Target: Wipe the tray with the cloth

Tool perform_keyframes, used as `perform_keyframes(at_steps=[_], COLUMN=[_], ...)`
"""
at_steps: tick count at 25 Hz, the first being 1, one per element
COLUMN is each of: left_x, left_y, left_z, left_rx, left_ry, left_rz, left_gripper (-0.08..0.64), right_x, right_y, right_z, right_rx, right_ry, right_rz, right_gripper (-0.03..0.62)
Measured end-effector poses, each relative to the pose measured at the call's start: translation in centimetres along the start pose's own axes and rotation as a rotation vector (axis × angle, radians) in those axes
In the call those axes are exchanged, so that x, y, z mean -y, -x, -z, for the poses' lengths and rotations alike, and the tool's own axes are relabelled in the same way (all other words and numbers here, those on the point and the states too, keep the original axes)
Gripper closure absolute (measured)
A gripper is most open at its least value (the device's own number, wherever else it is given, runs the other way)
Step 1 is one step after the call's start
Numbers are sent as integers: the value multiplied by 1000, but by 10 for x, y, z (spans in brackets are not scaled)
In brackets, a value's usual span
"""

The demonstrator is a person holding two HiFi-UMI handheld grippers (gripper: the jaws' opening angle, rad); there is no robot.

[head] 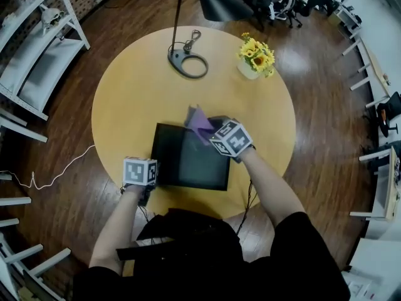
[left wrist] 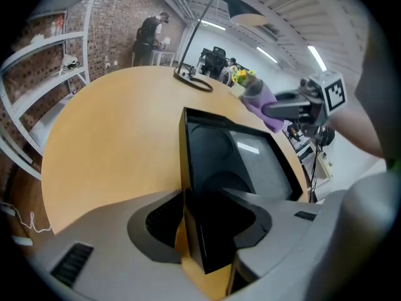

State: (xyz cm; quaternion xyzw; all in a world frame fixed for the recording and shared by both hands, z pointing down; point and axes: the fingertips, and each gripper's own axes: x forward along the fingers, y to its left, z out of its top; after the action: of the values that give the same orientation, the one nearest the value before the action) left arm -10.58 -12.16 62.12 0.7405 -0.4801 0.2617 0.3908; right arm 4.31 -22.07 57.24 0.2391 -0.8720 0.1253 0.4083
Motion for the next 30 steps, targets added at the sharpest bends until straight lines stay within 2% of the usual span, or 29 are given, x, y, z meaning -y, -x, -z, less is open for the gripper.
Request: perform_keyframes(at_steps=[2, 6, 8, 10, 11, 13, 15, 17, 21, 25, 28, 30], left_x=[0, -13, -14, -15, -16, -16, -15, -16, -21, -28, -28, -27], left_y=[-1, 1, 2, 4, 4, 5, 5, 5, 4, 7, 8, 8], left_z=[4, 8, 13, 14, 13, 12, 12, 12, 13, 16, 17, 17], left_rx=[8, 21, 28, 46, 57, 77, 91, 107, 128, 131, 135, 142], left_ry=[31, 211, 274, 312, 322, 323, 312, 319, 327, 345, 339, 336], left_rz=[-1, 11, 20, 28, 29, 22, 19, 24, 28, 34, 39, 37], left_gripper=[411, 399, 392, 388, 383, 383, 383, 383, 385, 387, 388, 388], right_x=[-13, -57, -69, -72, -73, -75, -77, -72, -51, -34, -15, -3], right_y=[-26, -58, -67, -78, -85, -100, -111, -112, -108, -89, -65, -47], right_z=[-17, -60, -70, -73, -71, -61, -47, -43, -27, -3, 37, 58], right_rx=[-39, -97, -135, -189, -218, -267, -279, -253, -216, -238, -315, -318], right_ry=[110, 438, 586, 686, 700, 656, 552, 461, 363, 334, 359, 339], right_rz=[-43, -149, -167, -172, -189, -228, -277, -306, -317, -277, -229, -201], right_gripper=[443, 443, 443, 435, 426, 424, 422, 423, 423, 423, 425, 425])
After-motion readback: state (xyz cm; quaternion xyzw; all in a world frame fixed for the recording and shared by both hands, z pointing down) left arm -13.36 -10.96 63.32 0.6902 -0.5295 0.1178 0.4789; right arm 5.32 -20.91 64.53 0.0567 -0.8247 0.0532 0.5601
